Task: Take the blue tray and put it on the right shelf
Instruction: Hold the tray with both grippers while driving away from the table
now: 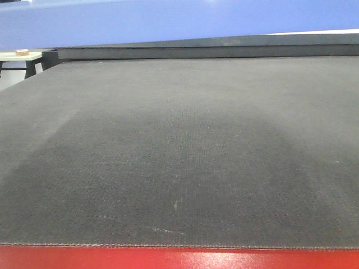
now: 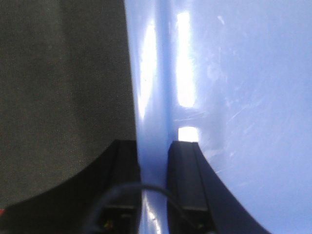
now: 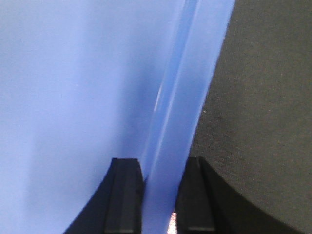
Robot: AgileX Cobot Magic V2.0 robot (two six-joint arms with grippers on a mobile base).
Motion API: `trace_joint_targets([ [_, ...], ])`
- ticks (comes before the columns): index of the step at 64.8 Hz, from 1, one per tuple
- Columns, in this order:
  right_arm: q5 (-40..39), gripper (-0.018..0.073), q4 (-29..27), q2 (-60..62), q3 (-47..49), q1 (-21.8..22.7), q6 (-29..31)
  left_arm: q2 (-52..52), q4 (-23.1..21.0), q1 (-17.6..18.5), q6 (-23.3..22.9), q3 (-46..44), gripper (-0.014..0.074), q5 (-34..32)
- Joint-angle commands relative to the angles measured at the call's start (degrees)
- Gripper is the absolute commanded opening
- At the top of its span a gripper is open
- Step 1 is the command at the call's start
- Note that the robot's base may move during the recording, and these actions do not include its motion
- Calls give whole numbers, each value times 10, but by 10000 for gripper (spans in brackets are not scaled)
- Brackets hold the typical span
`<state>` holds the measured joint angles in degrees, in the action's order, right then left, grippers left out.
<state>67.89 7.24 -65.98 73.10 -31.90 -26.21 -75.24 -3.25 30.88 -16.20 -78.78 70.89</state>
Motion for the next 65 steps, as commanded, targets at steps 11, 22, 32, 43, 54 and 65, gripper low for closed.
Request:
trace_joint_targets([
  [11,-44,57,15,13,18,-2,17,18,3,7,17,-14,-48,58],
  [22,-44,57,15,13,18,-2,17,18,2,7,17,-14,-48,58],
  [32,-44,57,15,13,18,-2,17,18,2,7,17,-14,-48,58],
  [43,-44,57,15,13,18,-2,17,18,-10,7,17,-14,-48,58],
  [54,-44,57,15,13,18,-2,17,18,-24,7,17,-14,-48,58],
  [65,-44,57,15,13,18,-2,17,18,-27,7,17,-14,-48,58],
])
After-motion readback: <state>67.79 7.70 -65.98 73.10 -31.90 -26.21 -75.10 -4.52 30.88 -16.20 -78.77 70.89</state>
